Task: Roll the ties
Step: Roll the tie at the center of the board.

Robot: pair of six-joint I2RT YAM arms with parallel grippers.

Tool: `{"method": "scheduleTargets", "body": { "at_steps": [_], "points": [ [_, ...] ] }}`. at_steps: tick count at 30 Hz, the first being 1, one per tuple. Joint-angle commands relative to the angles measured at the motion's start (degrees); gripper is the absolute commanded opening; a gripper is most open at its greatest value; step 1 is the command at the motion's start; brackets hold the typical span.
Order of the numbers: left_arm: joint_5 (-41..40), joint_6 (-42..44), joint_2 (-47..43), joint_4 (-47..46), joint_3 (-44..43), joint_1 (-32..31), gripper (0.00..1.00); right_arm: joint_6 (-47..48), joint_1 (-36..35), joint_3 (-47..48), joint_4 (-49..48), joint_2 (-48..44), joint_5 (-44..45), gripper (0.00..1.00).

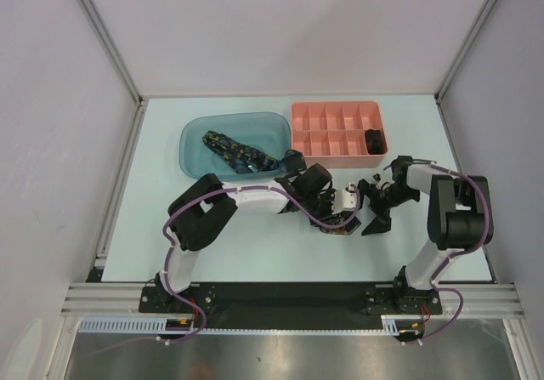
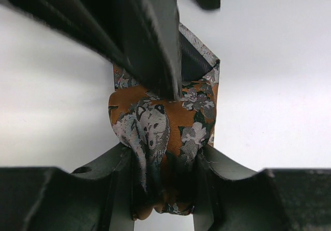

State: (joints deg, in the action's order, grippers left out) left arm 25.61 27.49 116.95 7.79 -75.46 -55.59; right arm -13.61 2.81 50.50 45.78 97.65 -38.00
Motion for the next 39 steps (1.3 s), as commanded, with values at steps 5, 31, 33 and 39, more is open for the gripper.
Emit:
{"method": "scheduleTargets", "body": {
  "at_steps": [5,31,33,39],
  "points": [
    [-2.0,0.3,0.4,6.8,3.7,-0.1,0.16,1.1,-6.0,-2.0,-17.4,1.3,-3.8,0.95],
    [-0.9,0.6,0.2,7.6,3.3,-0.1,0.16,-1.1,-7.7,-4.2,-18.7,-0.1,-7.4,1.0],
    [-0.9,0.6,0.3,7.7,3.3,-0.1,0.16,-2.9,-7.8,-3.9,-20.4,-1.4,-10.8,1.0],
    [-0.7,0.6,0.7,7.7,3.3,-0.1,0.16,-6.6,-9.2,-4.1,-22.5,-7.9,-14.5,0.99]
  ]
}}
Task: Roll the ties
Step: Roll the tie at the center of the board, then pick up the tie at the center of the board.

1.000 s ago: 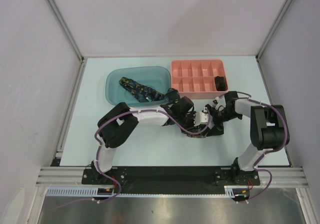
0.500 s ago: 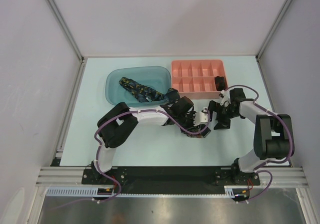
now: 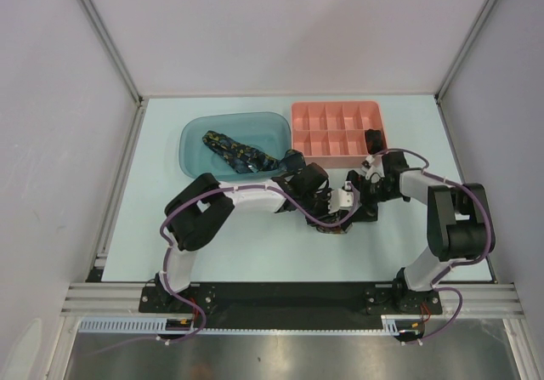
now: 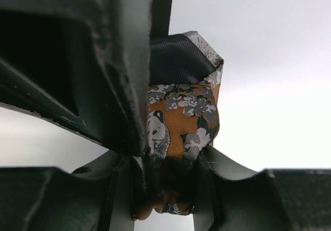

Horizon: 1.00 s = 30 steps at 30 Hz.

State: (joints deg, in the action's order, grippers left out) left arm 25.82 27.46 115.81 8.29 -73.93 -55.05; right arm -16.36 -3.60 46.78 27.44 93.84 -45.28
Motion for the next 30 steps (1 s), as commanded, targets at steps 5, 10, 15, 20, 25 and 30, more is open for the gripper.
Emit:
{"method": "scheduleTargets", "body": {
  "at_steps": [5,10,15,20,25,30],
  "points": [
    [-0.9,1.0,2.1,7.2,1.7,-0.7,0.15,-6.3,-4.8,-1.2,-5.7,-6.8,-8.6,0.99],
    [-0.7,1.1,2.0,7.1,1.8,-0.7,0.15,-7.7,-6.7,-1.4,-8.0,-5.7,-6.9,0.97],
    [-0.5,1.2,1.9,7.1,1.9,-0.7,0.15,-7.7,-6.2,-1.3,-9.2,-3.4,-3.9,0.87],
    [-0.5,1.0,1.7,7.0,1.8,-0.6,0.15,-8.3,-6.3,-1.8,-10.9,-3.2,-3.9,0.75],
    [-0.3,1.0,1.7,6.8,1.9,-0.7,0.15,-8.2,-6.4,-2.5,-10.4,-2.4,-4.4,0.55],
    [-0.2,0.8,1.6,6.6,2.0,-0.7,0.15,-9.2,-6.4,-2.8,-10.7,-1.6,-6.4,0.64]
  ]
}}
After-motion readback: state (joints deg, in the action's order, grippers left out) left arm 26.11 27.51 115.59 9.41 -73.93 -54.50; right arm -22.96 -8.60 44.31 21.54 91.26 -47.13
